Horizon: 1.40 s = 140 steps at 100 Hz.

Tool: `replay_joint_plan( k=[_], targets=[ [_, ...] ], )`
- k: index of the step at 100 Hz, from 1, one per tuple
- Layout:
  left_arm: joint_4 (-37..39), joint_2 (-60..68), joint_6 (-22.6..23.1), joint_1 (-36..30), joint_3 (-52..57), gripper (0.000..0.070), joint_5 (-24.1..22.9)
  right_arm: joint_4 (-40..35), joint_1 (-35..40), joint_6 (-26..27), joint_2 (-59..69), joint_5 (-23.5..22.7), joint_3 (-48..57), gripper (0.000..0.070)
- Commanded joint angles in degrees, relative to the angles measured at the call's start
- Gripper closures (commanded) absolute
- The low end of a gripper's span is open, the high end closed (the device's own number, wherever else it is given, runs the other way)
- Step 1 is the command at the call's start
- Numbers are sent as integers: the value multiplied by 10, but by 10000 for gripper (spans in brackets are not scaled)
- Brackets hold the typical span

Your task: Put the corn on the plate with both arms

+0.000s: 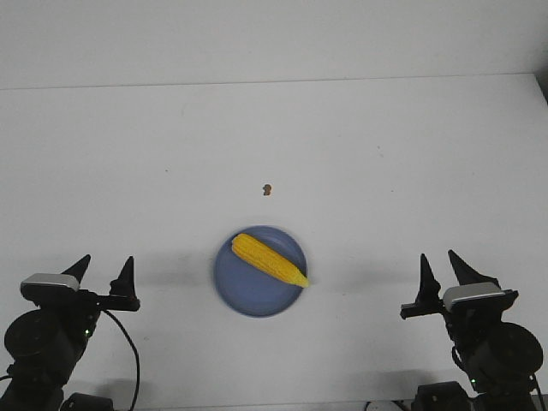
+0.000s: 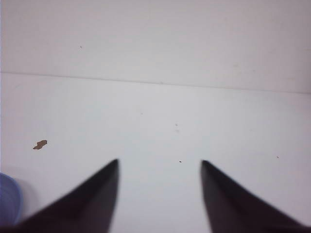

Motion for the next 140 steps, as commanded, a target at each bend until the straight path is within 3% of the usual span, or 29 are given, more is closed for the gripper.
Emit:
replay_joint_plan(
  k=[1,8,12,140],
  targets=[
    [5,2,-2,-1,6,481,-3,6,0,9,2,2,4,608],
    [5,2,-2,-1,6,612,-3,6,0,9,2,2,4,684],
    [5,2,-2,-1,6,700,-3,6,0,9,2,3,4,688],
    [5,2,-2,-1,7,688,-3,7,0,9,1,16,4,688]
  ],
)
